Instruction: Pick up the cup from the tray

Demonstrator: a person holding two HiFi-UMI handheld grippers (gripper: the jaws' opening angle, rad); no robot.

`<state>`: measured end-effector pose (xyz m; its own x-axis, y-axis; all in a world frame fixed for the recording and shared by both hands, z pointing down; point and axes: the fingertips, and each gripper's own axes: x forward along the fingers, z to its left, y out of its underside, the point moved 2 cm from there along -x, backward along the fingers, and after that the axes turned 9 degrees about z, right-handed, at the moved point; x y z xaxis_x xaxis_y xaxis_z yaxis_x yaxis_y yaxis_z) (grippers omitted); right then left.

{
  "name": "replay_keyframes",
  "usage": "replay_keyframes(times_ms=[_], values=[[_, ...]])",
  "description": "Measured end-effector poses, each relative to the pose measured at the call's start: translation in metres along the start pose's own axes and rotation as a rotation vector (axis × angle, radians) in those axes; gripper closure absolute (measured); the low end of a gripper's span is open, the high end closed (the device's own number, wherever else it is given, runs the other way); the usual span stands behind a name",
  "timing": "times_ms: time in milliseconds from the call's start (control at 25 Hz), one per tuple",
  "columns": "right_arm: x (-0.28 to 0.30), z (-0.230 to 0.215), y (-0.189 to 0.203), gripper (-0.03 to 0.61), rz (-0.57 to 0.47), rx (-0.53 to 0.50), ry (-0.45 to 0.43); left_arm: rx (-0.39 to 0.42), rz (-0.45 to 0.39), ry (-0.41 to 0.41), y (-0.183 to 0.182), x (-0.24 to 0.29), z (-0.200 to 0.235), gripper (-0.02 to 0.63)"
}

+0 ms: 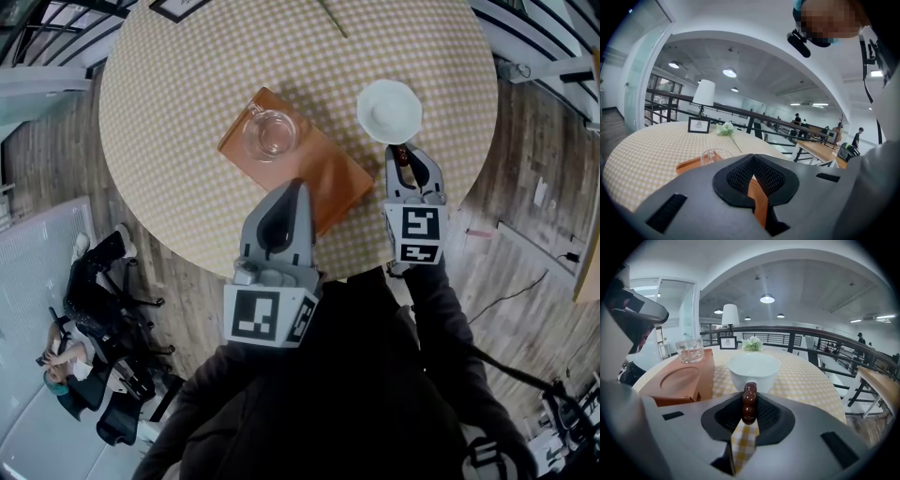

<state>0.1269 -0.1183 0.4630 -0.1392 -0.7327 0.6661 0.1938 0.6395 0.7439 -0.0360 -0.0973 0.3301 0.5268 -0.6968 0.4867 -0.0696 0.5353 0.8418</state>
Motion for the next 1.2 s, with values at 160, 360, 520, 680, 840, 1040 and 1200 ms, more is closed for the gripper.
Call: replay_keyframes(times_ms=[160, 360, 520, 680, 840, 1040, 1200], values=[[-0.002, 0.000, 0.001, 0.476, -0.011, 0.001, -0.025, 0.002, -0.005, -0.004, 0.002, -0.004, -0.005, 0.607], [-0.012, 0.001, 0.006, 0.453, -0.007, -0.007, -0.038, 0.007, -0.018, -0.016, 0.002, -0.013, -0.010, 0.607], [-0.026, 0.000, 0.010, 0.453, -0.016, -0.023, -0.041, 0.009, -0.038, -0.025, 0.002, -0.021, -0.015, 0.607], [-0.051, -0.007, 0.008, 0.453, -0.052, -0.022, -0.028, 0.009, -0.063, -0.032, 0.005, -0.032, -0.026, 0.607], [-0.080, 0.000, -0.005, 0.460, -0.115, -0.043, -0.052, 0.010, -0.096, -0.046, 0.005, -0.046, -0.037, 0.607], [-0.118, 0.024, -0.036, 0.558, -0.254, -0.060, -0.176, 0.023, -0.158, -0.086, 0.000, -0.071, -0.049, 0.607], [-0.143, 0.047, -0.061, 0.571, -0.353, -0.079, -0.298, 0.026, -0.220, -0.142, -0.005, -0.094, -0.049, 0.607]])
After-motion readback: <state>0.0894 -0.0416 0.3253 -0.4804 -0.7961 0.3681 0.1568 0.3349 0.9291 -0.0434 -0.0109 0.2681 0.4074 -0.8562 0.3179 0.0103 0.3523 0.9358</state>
